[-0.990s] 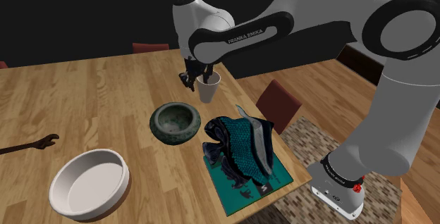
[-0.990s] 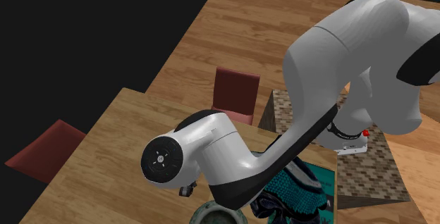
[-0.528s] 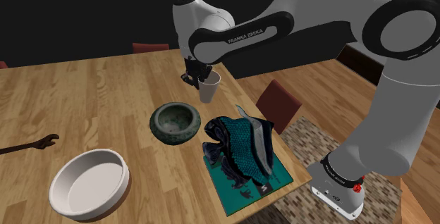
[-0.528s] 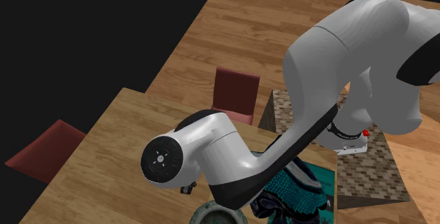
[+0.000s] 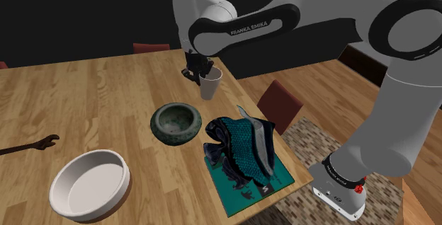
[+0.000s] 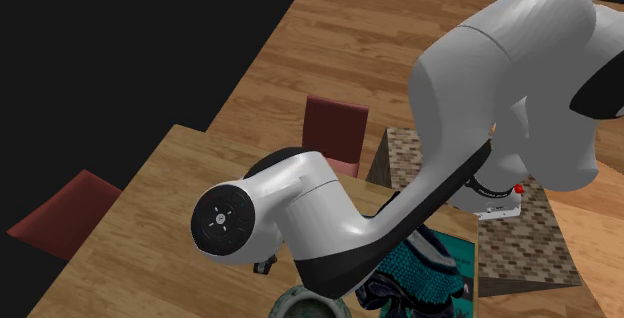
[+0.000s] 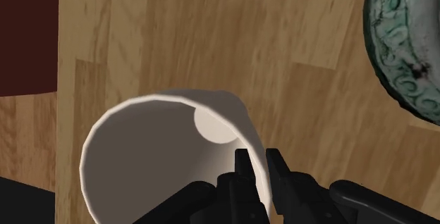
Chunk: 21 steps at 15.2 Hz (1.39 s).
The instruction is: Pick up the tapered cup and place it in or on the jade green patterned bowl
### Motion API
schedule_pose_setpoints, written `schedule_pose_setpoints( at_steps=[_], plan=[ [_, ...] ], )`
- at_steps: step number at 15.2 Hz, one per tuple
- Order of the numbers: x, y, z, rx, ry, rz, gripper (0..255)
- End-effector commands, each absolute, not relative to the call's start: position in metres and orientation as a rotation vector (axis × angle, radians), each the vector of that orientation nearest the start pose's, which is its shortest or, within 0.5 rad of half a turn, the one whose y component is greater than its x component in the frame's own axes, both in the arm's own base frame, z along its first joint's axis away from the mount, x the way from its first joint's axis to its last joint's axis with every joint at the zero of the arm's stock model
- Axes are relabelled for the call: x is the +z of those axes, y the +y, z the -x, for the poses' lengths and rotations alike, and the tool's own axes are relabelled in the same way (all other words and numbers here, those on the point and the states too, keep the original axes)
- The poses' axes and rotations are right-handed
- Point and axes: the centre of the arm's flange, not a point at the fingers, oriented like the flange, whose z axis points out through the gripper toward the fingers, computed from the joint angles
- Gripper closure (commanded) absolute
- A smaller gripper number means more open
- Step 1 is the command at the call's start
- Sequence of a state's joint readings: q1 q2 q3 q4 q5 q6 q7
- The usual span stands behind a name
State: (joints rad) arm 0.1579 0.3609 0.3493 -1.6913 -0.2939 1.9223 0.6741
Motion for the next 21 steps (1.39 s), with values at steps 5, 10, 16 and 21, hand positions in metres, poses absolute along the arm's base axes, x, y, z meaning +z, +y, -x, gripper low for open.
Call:
schedule_pose_setpoints(
  at_steps=[5, 10, 16, 21],
  plan=[
    [0.423, 0.275, -0.579, 0.005, 0.108, 3.320, 255],
    [0.449, 0.275, -0.579, 0.005, 0.108, 3.320, 255],
    [0.481, 0.275, -0.579, 0.005, 0.108, 3.320, 255],
    [0.507, 0.275, -0.579, 0.005, 0.108, 3.320, 255]
  ],
)
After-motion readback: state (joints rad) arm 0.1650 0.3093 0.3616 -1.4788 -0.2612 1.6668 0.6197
